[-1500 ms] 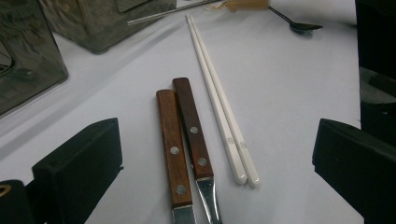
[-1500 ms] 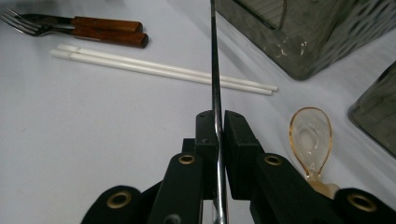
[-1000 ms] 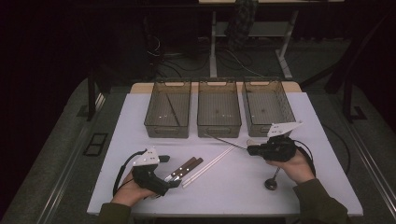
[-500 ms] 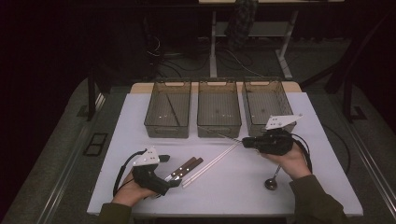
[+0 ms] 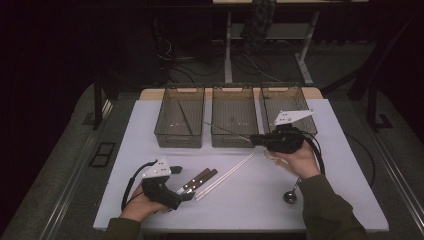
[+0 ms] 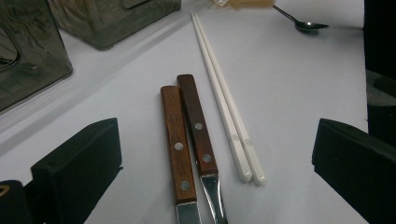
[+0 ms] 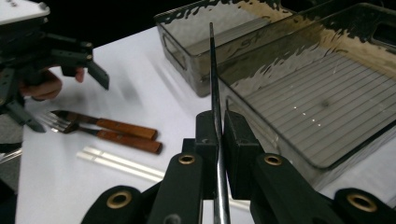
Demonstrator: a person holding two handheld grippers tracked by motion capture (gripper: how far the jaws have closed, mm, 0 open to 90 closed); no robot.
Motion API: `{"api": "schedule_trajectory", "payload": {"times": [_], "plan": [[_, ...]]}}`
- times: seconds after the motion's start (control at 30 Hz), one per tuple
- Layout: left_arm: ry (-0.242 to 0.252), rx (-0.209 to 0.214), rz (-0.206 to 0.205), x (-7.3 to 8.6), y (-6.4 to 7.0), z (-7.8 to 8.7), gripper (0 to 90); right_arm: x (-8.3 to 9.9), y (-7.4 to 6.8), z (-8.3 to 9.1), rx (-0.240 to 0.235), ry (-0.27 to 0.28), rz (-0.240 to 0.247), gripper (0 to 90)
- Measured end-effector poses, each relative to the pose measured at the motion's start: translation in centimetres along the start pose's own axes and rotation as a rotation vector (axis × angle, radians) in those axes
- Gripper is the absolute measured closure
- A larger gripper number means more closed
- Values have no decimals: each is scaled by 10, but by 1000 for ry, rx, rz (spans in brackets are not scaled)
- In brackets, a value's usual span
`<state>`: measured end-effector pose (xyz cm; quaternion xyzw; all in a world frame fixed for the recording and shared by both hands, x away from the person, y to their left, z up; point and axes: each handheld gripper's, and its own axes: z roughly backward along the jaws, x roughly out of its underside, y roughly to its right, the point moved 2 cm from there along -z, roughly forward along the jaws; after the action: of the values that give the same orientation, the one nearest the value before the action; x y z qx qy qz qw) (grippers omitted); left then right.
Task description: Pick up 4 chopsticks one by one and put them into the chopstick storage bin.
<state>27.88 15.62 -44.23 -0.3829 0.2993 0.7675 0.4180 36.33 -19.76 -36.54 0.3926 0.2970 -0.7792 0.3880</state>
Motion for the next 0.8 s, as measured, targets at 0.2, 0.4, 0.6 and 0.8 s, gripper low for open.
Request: {"api": "schedule_trajectory", "payload": {"times": [0.2, 0.4, 0.6, 0.8], "plan": [[-1, 1, 5, 0, 0, 0, 1, -16, 4, -8, 28, 1, -8, 847], [-2, 1, 5, 0, 0, 0, 2, -31, 8, -21, 57, 0, -21, 847], [-2, 5, 4, -1, 0, 1, 2, -42, 12, -36, 78, -2, -48, 847], [3, 9, 5, -1, 0, 1, 2, -52, 13, -52, 91, -4, -66, 847]]}}
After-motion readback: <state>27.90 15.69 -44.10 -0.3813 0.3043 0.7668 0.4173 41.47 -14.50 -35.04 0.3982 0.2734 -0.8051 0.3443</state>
